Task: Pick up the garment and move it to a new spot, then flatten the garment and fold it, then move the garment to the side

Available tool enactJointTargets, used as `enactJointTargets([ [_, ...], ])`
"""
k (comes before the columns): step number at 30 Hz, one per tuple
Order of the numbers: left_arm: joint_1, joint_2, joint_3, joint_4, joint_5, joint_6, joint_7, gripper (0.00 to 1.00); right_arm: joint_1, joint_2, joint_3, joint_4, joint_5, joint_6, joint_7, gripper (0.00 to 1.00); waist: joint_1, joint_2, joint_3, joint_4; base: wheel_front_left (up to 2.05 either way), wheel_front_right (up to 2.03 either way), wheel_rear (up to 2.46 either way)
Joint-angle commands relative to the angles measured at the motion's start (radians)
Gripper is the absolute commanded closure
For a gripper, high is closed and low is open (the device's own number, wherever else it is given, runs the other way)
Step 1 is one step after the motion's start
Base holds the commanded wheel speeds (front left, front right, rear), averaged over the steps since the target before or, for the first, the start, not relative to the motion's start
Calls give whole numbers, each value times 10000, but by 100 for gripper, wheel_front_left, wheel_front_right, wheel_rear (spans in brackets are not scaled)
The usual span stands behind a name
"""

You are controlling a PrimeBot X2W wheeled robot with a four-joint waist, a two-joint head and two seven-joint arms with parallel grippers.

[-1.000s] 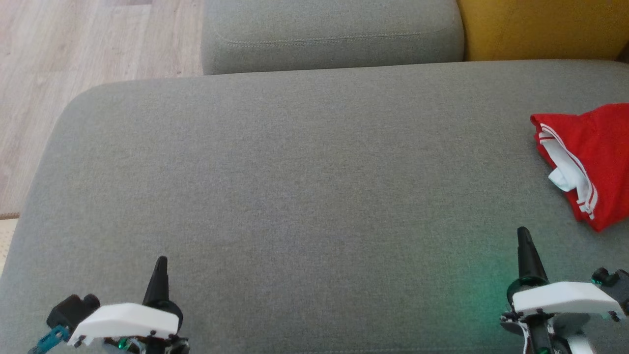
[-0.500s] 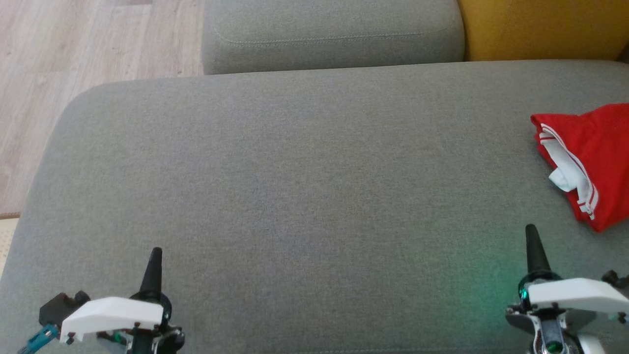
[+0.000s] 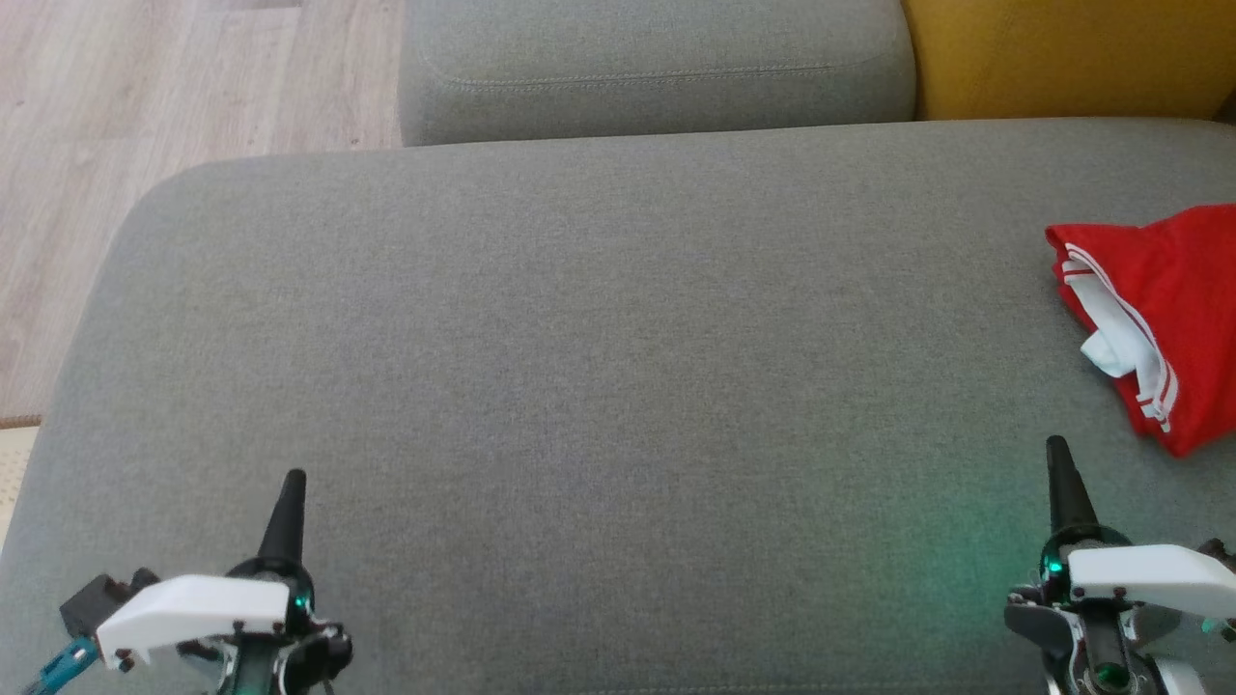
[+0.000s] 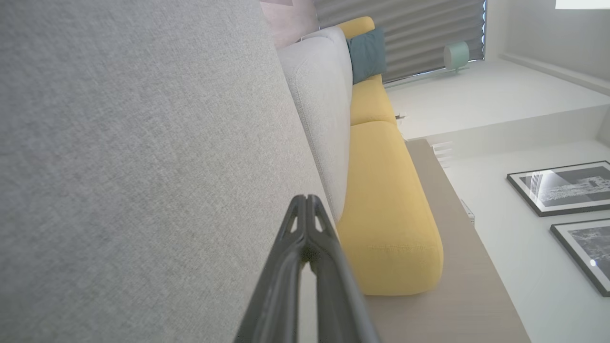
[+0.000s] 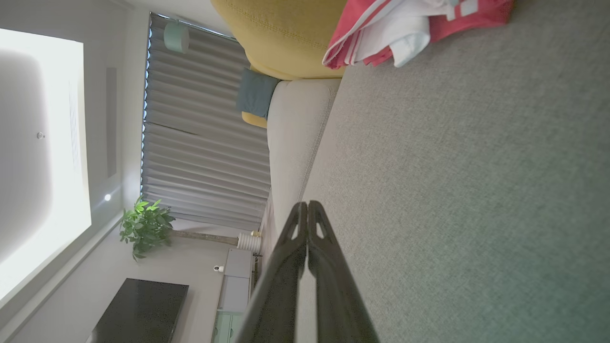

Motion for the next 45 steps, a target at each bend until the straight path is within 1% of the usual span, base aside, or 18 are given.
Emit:
enactJointTargets([
  [1,-692,137,389,-373,-301,-141,77,100,-628,-170,113,-430,368,-7,81,100,0,0,0,3,0,0,0],
  [27,-1130,112,1030,-406,-2912,-631,814,100,-901,-164,-244,-541,3253,-9,639,100,0,0,5,39,0,0,0],
  [45,-1145,71,1102,-405,-2922,-642,877,100,-911,-134,-294,-541,3283,-9,685,100,0,0,5,40,0,0,0],
])
